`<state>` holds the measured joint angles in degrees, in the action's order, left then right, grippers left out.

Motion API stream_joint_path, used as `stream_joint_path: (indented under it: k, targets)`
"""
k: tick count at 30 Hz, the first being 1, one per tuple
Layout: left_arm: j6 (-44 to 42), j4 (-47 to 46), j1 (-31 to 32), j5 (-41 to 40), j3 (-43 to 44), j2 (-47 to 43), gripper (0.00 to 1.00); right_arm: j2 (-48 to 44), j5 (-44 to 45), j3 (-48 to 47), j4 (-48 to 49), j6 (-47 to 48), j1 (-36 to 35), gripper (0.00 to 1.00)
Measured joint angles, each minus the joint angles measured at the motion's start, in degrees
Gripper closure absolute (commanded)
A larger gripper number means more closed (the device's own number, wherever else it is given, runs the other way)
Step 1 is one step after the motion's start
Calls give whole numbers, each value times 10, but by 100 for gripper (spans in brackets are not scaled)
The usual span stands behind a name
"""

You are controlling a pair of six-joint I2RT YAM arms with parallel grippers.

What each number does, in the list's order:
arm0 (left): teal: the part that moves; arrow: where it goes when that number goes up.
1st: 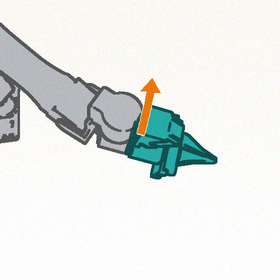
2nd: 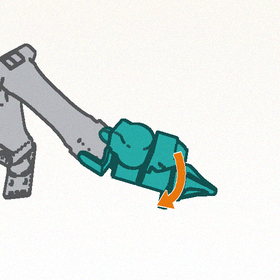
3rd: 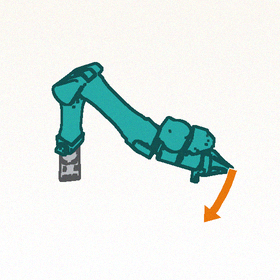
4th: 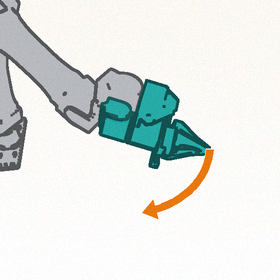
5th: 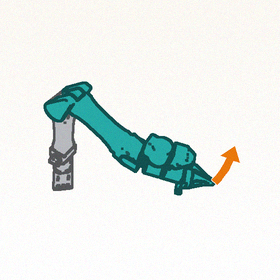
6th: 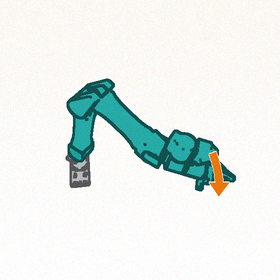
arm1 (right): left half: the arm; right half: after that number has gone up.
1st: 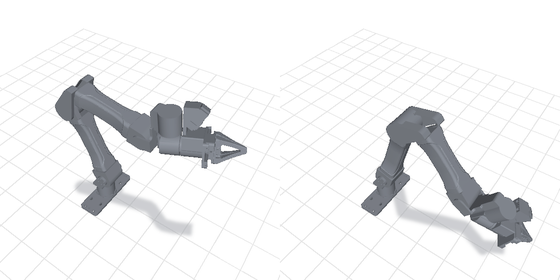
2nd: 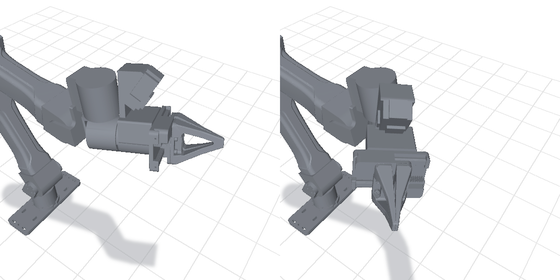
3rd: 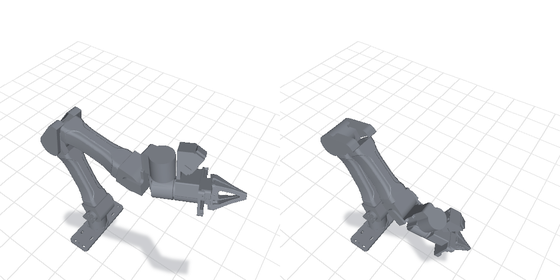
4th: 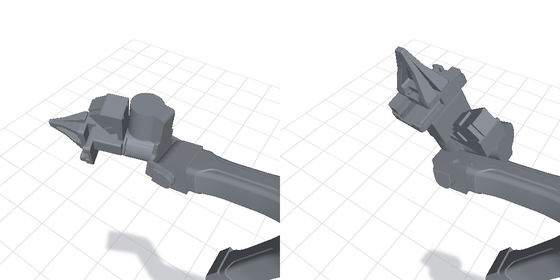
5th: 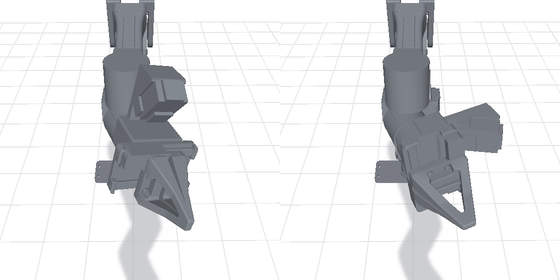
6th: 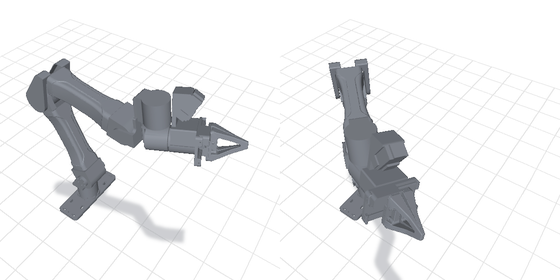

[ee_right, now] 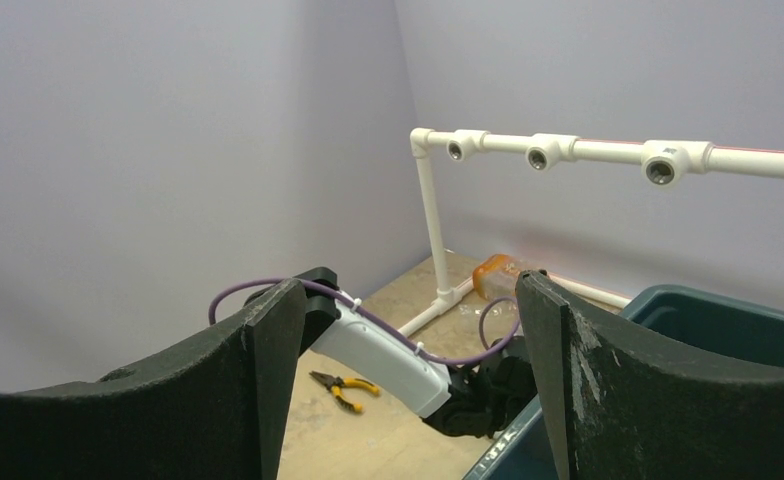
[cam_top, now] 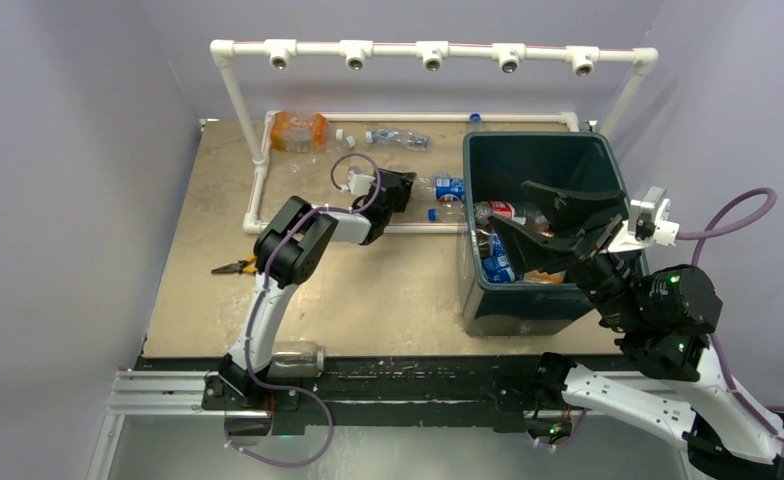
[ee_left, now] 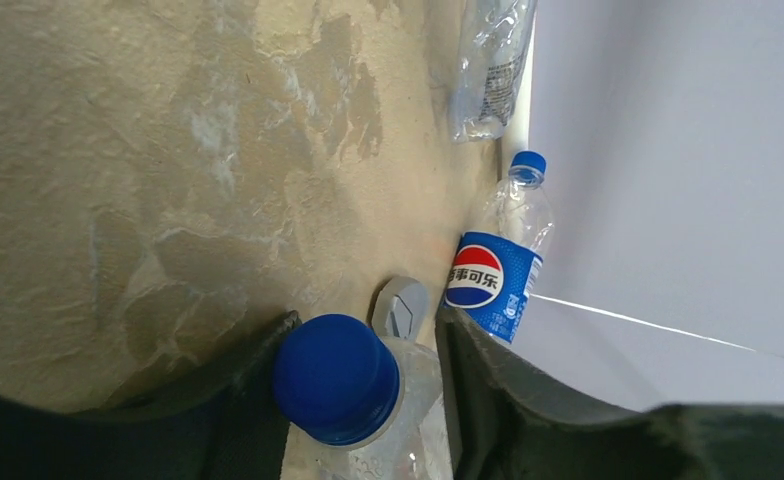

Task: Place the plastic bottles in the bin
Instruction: Pick up the plastic bottle at the center of the board.

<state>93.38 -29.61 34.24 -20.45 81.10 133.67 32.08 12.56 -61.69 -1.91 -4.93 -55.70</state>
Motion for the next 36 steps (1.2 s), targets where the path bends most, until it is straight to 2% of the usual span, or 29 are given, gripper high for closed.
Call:
stream_joint_path:
  k: [8,14,20,29,32,36]
  targets:
    - [3,-57,-8,-10,-47,-7,84,0,0,3,-3,0,0,20]
    - [-12,-82,-17,-37,-154,-86,99,-1,4,4,-2,0,0,20]
    - [-82,-83,-41,-74,-256,-240,100,-5,6,17,0,0,0,20]
    - [-213,-39,-49,-118,-322,-523,100,-5,12,23,8,-2,0,19]
    - [-269,14,-49,-111,-345,-625,100,0,1,20,6,-2,0,18]
    - [-366,109,-50,-60,-329,-729,100,36,-29,-17,-22,5,0,17]
